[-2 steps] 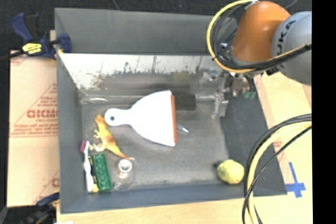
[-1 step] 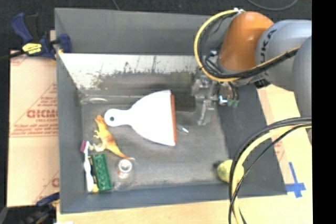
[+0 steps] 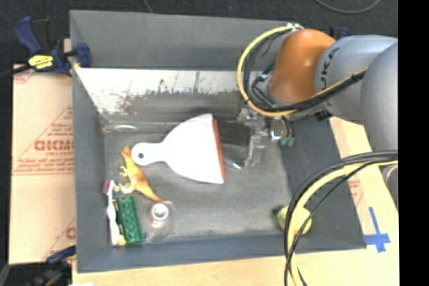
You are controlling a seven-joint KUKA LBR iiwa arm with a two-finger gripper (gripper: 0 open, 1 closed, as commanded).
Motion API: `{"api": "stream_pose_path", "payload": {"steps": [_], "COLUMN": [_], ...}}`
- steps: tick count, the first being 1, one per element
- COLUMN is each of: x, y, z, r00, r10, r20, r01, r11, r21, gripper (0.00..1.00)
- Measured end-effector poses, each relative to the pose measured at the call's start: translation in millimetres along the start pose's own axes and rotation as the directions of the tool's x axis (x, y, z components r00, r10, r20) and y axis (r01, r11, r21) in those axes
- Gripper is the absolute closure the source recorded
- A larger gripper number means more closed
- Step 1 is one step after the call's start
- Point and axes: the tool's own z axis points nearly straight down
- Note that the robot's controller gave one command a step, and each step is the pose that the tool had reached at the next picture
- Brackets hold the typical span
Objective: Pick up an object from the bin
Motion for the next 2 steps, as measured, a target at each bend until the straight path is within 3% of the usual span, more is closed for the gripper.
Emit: {"api": "stream_pose_path", "payload": {"steps": [1, 2], "x": [-4.9, -5.0], "y": [5.4, 5.4], "z": [0.3, 0.3], "r00": [0.943, 0.943], "r10": [0.332, 0.331], "r20": [-0.009, -0.008], "r01": [-0.332, -0.331], "r11": [0.943, 0.943], "r21": [0.001, 0.001], "gripper": [1.00, 1.00]}}
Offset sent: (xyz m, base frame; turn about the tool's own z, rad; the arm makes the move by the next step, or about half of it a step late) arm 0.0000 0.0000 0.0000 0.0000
